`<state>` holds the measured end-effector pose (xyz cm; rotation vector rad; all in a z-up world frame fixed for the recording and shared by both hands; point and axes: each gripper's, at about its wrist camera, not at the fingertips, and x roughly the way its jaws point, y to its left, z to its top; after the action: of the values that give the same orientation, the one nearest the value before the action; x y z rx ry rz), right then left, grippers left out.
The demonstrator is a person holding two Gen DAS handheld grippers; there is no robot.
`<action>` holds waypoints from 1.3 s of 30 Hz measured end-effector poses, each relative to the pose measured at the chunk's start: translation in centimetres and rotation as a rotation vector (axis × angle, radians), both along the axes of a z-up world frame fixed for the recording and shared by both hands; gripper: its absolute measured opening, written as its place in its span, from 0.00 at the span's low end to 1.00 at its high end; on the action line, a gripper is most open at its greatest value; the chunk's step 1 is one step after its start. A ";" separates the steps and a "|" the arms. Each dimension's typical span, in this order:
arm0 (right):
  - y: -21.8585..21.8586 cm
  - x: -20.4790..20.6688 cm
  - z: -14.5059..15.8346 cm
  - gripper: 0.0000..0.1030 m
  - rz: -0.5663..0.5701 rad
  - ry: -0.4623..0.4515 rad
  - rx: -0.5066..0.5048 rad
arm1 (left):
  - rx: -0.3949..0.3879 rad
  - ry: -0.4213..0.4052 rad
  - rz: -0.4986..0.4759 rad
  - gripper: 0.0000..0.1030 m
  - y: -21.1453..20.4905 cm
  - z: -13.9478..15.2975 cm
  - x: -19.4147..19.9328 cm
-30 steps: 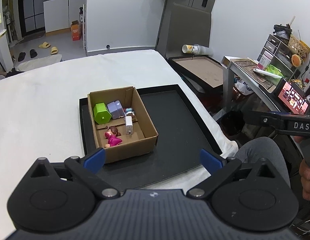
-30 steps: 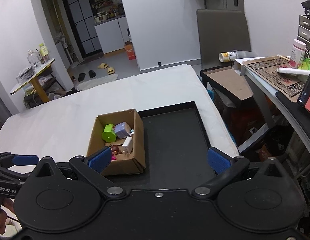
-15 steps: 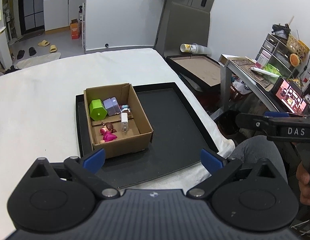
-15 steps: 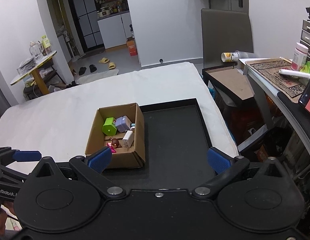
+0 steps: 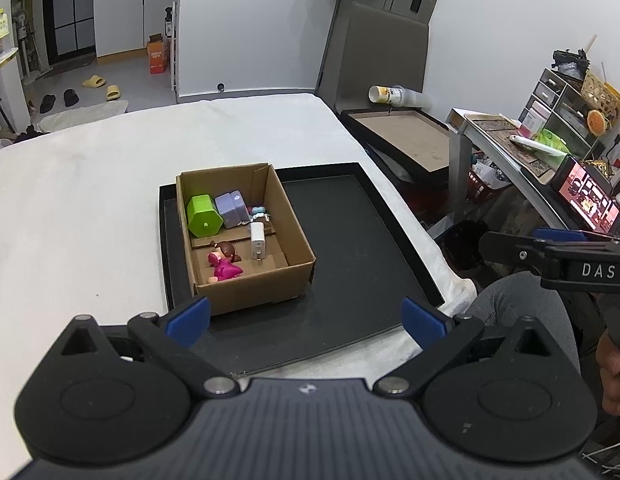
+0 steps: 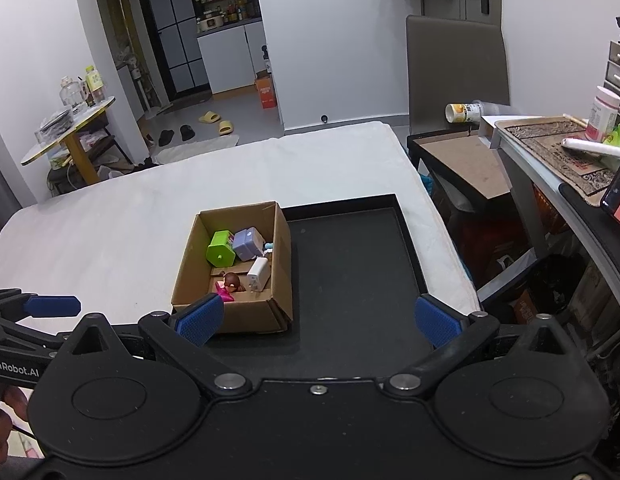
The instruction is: Organize rigid objects
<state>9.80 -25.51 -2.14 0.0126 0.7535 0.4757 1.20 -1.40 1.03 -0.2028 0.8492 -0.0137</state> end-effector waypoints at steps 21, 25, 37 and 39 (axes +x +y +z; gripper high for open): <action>0.0 -0.1 0.0 1.00 -0.008 -0.006 -0.004 | 0.010 -0.005 0.000 0.98 0.1 0.1 -0.1; 0.0 -0.1 -0.1 1.00 -0.008 -0.007 -0.007 | 0.009 -0.004 0.000 0.98 0.1 0.0 0.0; -0.1 -0.1 -0.1 1.00 -0.012 -0.006 -0.009 | 0.010 -0.005 0.007 0.98 0.3 0.2 -0.2; -0.1 0.0 -0.1 1.00 -0.013 -0.006 -0.009 | 0.009 -0.003 0.006 0.98 0.4 0.3 -0.2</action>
<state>9.75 -25.58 -2.24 0.0072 0.7496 0.4598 0.99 -1.02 1.29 -0.1971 0.8457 -0.0047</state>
